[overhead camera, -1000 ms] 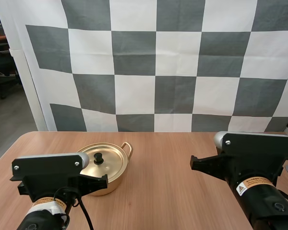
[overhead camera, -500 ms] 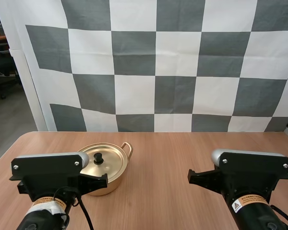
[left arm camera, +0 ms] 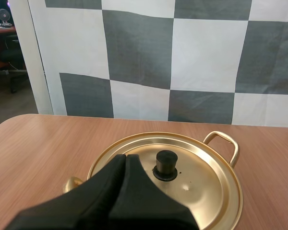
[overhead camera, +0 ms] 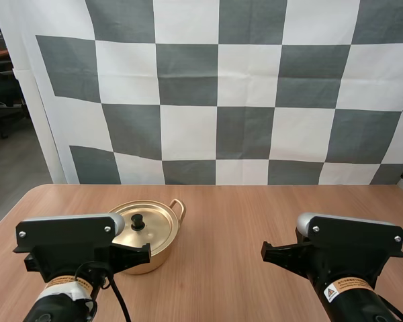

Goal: Open the pot, put the car inside, and close it

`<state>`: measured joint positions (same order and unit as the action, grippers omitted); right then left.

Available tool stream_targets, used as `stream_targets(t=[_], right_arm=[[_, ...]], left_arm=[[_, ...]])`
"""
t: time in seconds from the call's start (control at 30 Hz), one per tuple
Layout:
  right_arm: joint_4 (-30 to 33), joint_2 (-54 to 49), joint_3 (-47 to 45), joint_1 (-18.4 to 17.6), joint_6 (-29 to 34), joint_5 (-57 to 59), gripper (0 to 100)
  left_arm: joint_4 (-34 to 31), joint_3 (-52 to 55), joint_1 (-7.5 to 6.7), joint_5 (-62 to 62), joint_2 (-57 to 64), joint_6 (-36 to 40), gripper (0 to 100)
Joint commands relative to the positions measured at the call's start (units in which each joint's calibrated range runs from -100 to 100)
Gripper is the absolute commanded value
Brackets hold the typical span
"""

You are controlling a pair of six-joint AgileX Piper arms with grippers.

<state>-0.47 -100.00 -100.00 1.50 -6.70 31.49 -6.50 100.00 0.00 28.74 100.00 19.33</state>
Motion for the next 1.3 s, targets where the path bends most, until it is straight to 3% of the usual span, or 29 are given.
stream_targets(t=[0.0,1.27], right_arm=[[0.02,0.00,0.00,0.03,0.00,0.04,0],[0.04,0.00,0.00,-1.05,0.00,0.04,0]], left_arm=[[0.00,0.00,0.00,0.05,0.00,0.01,0],[0.00,0.00,0.00,0.05,0.00,0.01,0]])
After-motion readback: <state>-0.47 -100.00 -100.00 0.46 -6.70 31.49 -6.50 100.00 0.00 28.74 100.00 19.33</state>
